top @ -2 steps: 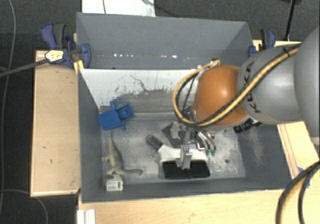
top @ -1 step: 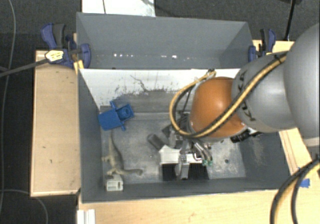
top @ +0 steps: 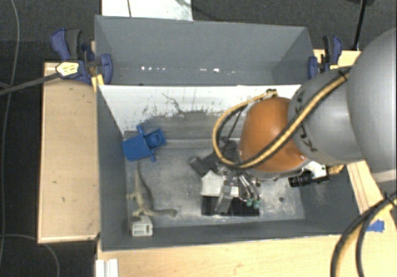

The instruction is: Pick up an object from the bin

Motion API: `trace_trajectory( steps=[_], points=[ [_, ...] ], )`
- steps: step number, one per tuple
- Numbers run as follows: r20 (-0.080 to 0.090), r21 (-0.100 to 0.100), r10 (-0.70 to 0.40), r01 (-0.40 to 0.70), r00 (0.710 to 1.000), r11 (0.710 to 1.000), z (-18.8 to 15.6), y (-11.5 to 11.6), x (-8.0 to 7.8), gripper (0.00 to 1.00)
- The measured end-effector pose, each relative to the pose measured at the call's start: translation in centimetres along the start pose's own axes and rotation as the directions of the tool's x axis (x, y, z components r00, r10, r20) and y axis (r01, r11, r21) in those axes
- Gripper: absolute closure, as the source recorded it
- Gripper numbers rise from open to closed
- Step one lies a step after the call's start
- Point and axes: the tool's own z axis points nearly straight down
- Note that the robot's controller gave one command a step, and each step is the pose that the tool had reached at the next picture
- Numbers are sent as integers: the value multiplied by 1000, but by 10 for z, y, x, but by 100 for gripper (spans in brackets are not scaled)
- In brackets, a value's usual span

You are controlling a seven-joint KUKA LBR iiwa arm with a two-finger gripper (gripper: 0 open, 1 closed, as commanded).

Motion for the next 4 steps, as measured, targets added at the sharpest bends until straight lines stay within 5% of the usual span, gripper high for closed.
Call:
trace_trajectory(
  steps=[1,4],
  points=[
    [0,0,1,-1,1000,1000,0,0,0,100],
    [-5,0,-27,27,1000,1000,-134,-6,6,100]
  ],
)
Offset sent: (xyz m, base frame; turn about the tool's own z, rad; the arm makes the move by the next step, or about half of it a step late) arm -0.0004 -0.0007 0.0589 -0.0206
